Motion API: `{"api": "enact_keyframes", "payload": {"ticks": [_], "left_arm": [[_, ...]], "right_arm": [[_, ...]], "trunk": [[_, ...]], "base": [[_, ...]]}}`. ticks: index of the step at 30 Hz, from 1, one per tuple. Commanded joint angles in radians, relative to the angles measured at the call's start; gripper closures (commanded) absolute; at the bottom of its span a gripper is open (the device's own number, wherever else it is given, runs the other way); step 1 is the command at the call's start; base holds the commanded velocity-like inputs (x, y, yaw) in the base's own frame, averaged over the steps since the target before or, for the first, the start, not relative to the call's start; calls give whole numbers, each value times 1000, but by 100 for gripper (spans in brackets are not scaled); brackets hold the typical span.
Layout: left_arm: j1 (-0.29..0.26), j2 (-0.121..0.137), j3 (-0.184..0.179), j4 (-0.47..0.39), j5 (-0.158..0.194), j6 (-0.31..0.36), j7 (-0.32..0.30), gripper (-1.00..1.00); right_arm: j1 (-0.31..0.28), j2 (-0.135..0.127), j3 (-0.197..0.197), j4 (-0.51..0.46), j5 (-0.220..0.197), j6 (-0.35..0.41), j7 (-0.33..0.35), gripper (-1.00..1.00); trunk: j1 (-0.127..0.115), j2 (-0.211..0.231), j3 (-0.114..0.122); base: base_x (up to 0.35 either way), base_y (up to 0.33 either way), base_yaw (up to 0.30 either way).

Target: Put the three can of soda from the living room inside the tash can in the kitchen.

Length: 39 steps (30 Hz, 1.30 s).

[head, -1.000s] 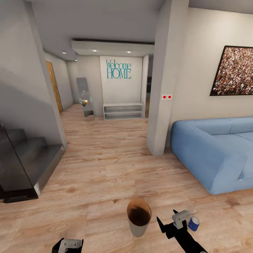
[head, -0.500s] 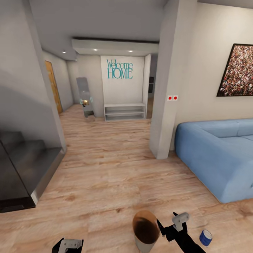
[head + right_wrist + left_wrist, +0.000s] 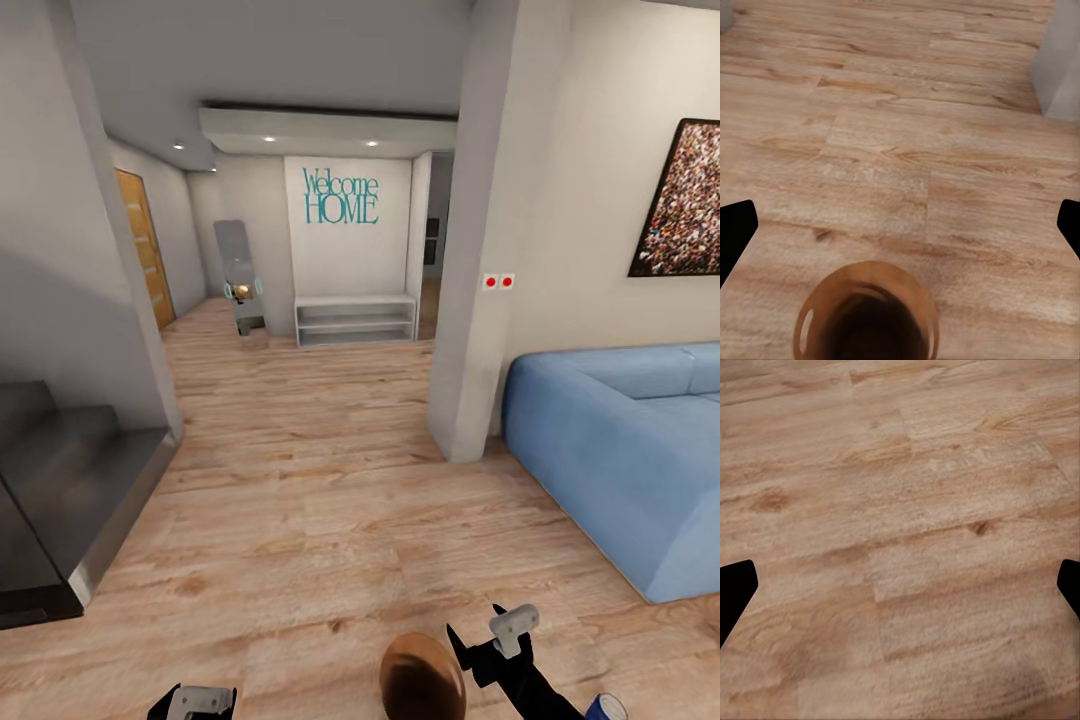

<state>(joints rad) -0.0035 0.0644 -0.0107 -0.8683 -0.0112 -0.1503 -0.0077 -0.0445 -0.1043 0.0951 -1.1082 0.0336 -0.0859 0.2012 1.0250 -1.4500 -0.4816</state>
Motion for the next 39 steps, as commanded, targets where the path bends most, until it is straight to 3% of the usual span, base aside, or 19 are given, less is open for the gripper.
{"api": "enact_keyframes", "payload": {"ticks": [1,39], "left_arm": [[0,0,0,2,0,0,0,-100],[-1,-1,4,8,0,-38,6,-100]], "right_arm": [[0,0,0,0,0,0,0,-100],[-1,0,0,35,0,1,0,-100]], "trunk": [[0,0,0],[0,0,0]], "base": [[69,0,0],[40,0,0]]}}
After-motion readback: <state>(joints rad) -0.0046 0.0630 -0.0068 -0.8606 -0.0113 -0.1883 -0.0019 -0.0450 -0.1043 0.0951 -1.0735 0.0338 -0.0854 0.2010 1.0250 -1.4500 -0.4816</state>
